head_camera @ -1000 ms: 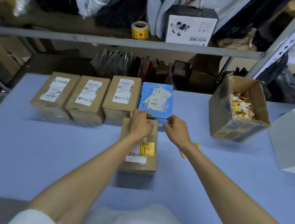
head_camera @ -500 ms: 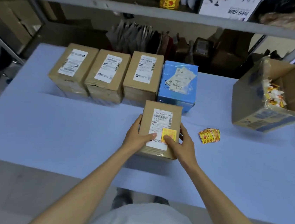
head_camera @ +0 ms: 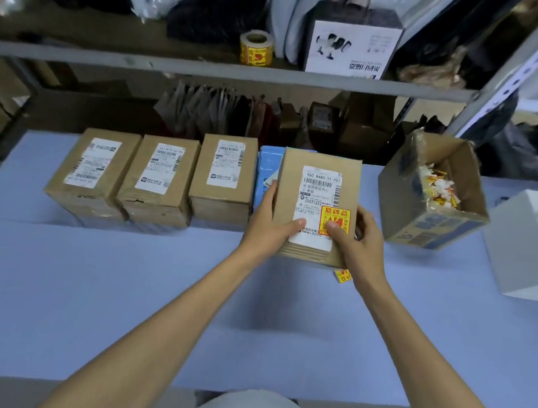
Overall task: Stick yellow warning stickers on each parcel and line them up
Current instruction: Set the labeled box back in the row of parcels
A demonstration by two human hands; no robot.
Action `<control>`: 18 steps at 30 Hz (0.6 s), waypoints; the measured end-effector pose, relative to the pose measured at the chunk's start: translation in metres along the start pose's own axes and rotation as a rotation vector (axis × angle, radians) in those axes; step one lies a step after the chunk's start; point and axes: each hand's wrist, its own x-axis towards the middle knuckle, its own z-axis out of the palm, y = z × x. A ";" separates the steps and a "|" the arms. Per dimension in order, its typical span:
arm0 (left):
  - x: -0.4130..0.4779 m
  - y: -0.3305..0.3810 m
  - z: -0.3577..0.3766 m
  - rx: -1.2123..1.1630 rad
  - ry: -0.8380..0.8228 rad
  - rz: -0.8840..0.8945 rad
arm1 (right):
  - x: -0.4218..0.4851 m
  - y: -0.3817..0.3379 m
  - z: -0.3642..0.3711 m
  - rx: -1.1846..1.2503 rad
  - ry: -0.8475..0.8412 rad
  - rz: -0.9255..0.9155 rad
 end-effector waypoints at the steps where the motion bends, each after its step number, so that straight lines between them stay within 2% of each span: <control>1: 0.011 0.008 0.007 -0.004 -0.007 -0.003 | 0.011 -0.003 -0.007 -0.004 0.016 -0.009; 6: 0.066 0.039 0.044 0.048 -0.040 0.024 | 0.067 -0.011 -0.041 -0.065 0.052 -0.008; 11: 0.108 0.054 0.076 0.024 -0.018 -0.026 | 0.120 -0.008 -0.061 -0.143 0.069 0.038; 18: 0.158 0.026 0.109 0.177 0.031 -0.145 | 0.163 0.026 -0.066 -0.239 0.068 0.177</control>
